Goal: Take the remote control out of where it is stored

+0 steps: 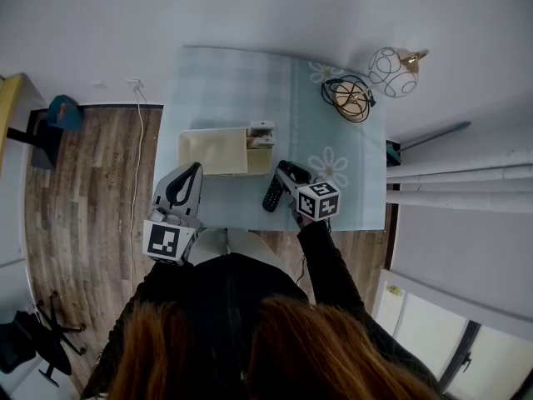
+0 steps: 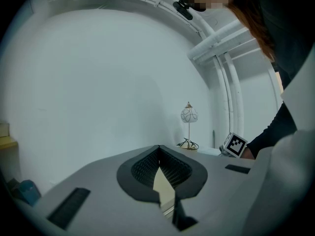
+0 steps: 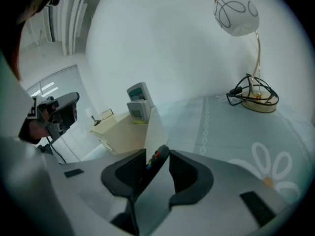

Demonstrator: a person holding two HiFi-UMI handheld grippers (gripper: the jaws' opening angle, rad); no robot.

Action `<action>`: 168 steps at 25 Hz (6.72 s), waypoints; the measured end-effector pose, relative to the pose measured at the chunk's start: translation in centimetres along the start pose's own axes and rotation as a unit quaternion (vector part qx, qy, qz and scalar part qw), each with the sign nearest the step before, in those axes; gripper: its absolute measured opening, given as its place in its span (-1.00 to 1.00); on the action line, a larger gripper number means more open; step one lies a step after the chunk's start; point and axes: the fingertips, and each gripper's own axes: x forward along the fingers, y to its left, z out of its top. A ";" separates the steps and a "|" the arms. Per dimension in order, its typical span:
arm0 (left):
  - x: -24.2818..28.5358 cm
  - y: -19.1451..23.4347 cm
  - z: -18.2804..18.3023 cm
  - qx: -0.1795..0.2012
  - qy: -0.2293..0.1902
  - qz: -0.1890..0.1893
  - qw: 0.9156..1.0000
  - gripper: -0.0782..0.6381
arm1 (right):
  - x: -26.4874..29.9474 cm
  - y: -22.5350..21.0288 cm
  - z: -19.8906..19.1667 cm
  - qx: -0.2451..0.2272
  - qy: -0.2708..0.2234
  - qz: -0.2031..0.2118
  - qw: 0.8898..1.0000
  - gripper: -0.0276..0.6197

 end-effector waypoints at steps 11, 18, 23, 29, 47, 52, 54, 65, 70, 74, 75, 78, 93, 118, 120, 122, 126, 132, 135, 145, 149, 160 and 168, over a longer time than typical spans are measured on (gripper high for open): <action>0.0 -0.2 0.1 -0.002 -0.006 -0.005 1.000 -0.76 | 1.5 -1.8 -0.9 -0.026 0.028 -0.030 0.999 -0.42; -0.8 0.2 0.3 -0.007 -0.013 0.001 1.000 -0.76 | 1.9 -2.4 -1.3 -0.043 0.043 -0.050 0.997 -0.40; -1.1 0.3 0.5 -0.014 -0.016 0.001 1.000 -0.76 | 2.0 -2.8 -1.5 -0.042 0.050 -0.058 0.996 -0.39; -1.5 0.4 0.4 -0.013 -0.016 0.004 1.000 -0.76 | 1.6 -3.9 -1.6 -0.046 0.047 -0.080 0.995 -0.39; -2.0 0.0 0.5 -0.010 -0.021 -0.002 1.000 -0.76 | 0.1 -2.9 -0.1 -0.047 0.019 -0.101 0.994 -0.85; -2.1 0.3 0.3 -0.016 -0.022 -0.001 1.000 -0.76 | -0.7 -1.8 1.6 -0.063 -0.011 -0.114 0.991 -0.87; -2.1 0.3 0.3 -0.017 -0.024 -0.001 1.000 -0.76 | -1.2 -1.3 2.7 -0.070 -0.030 -0.122 0.990 -0.87; -2.0 0.2 0.4 -0.020 -0.025 -0.008 0.999 -0.76 | -4.3 2.4 8.4 -0.094 -0.127 -0.123 0.980 -0.87; -2.1 0.2 0.4 -0.022 -0.027 -0.010 0.999 -0.76 | -5.8 4.6 10.1 -0.106 -0.161 -0.105 0.976 -0.87; -2.2 0.2 0.4 -0.023 -0.029 -0.011 0.999 -0.76 | -6.7 6.3 10.9 -0.123 -0.177 -0.095 0.972 -0.87; -2.2 0.2 0.4 -0.024 -0.029 -0.011 0.999 -0.76 | -7.0 6.7 10.9 -0.125 -0.180 -0.094 0.971 -0.87; -2.2 0.3 0.6 -0.024 -0.028 -0.009 0.999 -0.76 | -7.5 8.0 11.0 -0.128 -0.188 -0.087 0.970 -0.87; -2.9 0.5 0.4 -0.021 -0.034 -0.014 0.999 -0.76 | -9.2 11.7 10.6 -0.130 -0.205 -0.068 0.968 -0.87; -2.6 -0.2 0.7 -0.006 -0.035 -0.023 0.999 -0.76 | -9.5 12.1 11.5 -0.128 -0.220 -0.066 0.965 -0.87; -2.7 -0.2 0.6 -0.009 -0.035 -0.022 0.999 -0.76 | -9.2 12.0 11.5 -0.129 -0.218 -0.071 0.965 -0.87; -2.7 -0.1 0.7 -0.010 -0.036 -0.021 0.999 -0.76 | -8.6 11.5 11.4 -0.129 -0.214 -0.079 0.965 -0.87; -2.8 0.1 0.8 -0.009 -0.038 -0.017 0.999 -0.76 | -6.6 9.9 11.2 -0.117 -0.201 -0.103 0.967 -0.86; -3.0 0.3 0.5 -0.009 -0.029 -0.009 1.000 -0.76 | -3.7 7.9 11.1 -0.093 -0.190 -0.141 0.967 -0.52; -3.2 0.5 0.4 -0.009 -0.031 -0.007 0.999 -0.76 | -2.1 7.4 11.0 -0.089 -0.188 -0.150 0.966 -0.41; -3.5 1.0 0.2 -0.008 -0.027 0.000 1.000 -0.76 | 1.8 4.7 9.6 -0.068 -0.156 -0.199 0.965 -0.10; -3.4 0.8 0.3 -0.007 -0.027 -0.002 1.000 -0.76 | 2.9 4.1 8.5 -0.035 -0.143 -0.206 0.967 -0.10; -3.4 1.3 -0.2 -0.008 -0.019 -0.003 1.000 -0.76 | 3.8 4.3 8.3 -0.036 -0.144 -0.222 0.964 -0.17; -3.0 0.8 -0.3 -0.008 -0.018 -0.012 1.000 -0.76 | 3.9 3.9 8.4 -0.028 -0.140 -0.240 0.960 -0.17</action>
